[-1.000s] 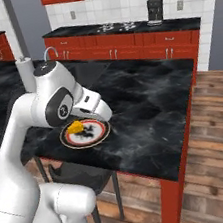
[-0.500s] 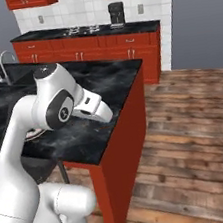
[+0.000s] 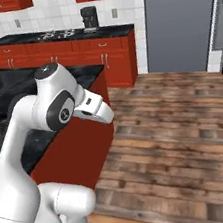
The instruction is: Take the cheese, steak, and avocado from the fridge and place them on the plate on the dining counter to create an appetizer plate.
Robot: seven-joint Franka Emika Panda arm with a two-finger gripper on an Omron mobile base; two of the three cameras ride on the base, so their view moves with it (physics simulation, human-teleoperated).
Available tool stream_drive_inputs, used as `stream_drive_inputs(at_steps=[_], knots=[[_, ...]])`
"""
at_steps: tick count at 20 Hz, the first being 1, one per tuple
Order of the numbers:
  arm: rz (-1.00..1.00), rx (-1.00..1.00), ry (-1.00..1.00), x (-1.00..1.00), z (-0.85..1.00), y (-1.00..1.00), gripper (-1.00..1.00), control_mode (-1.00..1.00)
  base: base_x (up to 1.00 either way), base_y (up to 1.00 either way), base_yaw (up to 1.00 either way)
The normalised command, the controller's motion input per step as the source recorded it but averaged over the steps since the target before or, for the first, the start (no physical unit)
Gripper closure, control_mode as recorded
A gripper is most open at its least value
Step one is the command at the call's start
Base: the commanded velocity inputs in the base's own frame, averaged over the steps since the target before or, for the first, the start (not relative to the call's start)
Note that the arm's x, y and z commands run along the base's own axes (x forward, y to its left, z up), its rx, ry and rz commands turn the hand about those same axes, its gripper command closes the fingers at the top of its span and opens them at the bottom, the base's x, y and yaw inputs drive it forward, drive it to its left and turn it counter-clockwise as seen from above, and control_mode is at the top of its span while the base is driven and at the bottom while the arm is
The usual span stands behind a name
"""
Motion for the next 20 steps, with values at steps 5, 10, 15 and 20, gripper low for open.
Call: stream_drive_inputs(at_steps=[5,10,15,20], knots=[[0.0,0.0,0.0,0.0,0.0,0.0,-1.0,1.0,1.0,-0.68,0.12],[0.0,0.0,0.0,0.0,0.0,0.0,-1.0,1.0,1.0,-0.33,0.08],[0.0,0.0,0.0,0.0,0.0,0.0,-1.0,1.0,1.0,-0.25,0.02],[0.0,0.0,0.0,0.0,0.0,0.0,-1.0,1.0,1.0,-0.24,-0.03]])
